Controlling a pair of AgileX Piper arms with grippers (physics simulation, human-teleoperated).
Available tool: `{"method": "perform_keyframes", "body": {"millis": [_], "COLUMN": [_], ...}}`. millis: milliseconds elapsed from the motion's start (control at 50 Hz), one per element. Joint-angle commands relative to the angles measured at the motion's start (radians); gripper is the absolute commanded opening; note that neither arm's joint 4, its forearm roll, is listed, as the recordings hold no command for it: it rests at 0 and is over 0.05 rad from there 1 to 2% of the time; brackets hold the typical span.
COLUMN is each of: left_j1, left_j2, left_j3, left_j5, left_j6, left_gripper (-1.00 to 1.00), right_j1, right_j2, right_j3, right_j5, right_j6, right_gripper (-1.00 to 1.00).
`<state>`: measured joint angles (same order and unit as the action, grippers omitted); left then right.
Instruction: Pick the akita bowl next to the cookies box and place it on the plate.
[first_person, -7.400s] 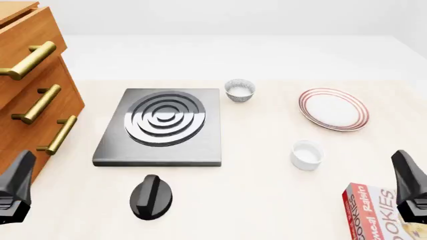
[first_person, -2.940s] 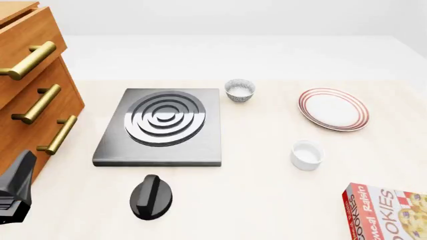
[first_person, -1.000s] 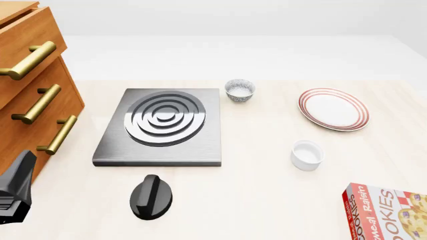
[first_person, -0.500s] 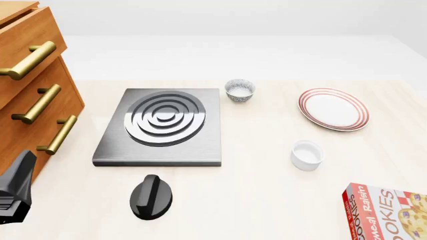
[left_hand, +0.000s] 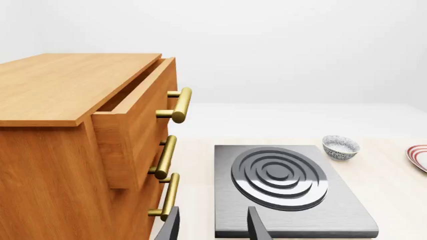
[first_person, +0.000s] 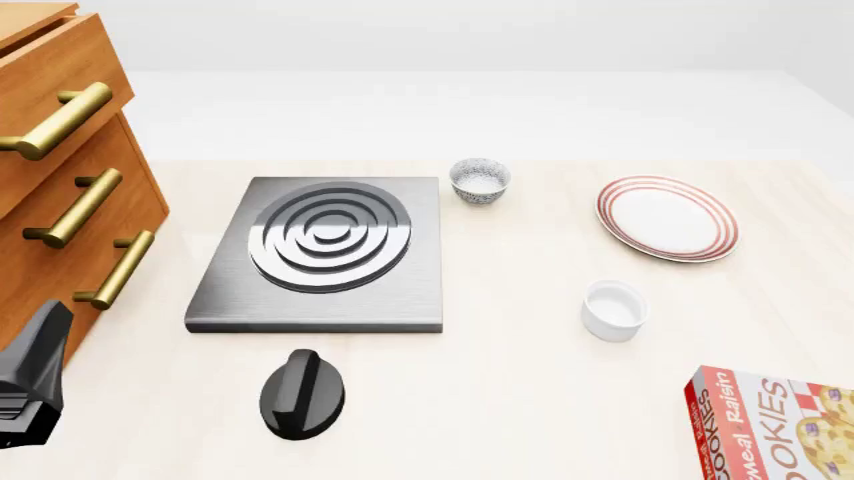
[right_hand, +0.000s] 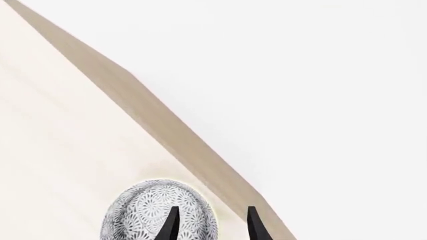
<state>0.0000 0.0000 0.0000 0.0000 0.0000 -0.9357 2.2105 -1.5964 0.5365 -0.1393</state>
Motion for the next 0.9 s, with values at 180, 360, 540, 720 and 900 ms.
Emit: {"method": "perform_keyframes", "body": {"millis": [180, 360, 540, 720, 900], "left_j1": [0.0, 0.0, 0.0, 0.0, 0.0], "left_j2": [0.0, 0.0, 0.0, 0.0, 0.0], "left_j3": [0.0, 0.0, 0.0, 0.0, 0.0], "left_j5": [0.0, 0.0, 0.0, 0.0, 0.0], "left_j6": [0.0, 0.0, 0.0, 0.0, 0.0], "left_gripper": [1.0, 1.0, 1.0, 1.0, 1.0], "right_j1": [0.001, 0.001, 0.004, 0.011, 0.016], "right_j2": [0.022, 0.019, -0.003, -0.067, -0.139], "right_j3": [0.01, 0.012, 0.013, 0.02, 0.028], "right_j5": [-0.008, -0.004, 0.015, 0.043, 0.082], "right_j6": [-0.005, -0.003, 0.016, 0.025, 0.039], "right_gripper": [1.0, -1.0, -1.0, -1.0, -1.0]}}
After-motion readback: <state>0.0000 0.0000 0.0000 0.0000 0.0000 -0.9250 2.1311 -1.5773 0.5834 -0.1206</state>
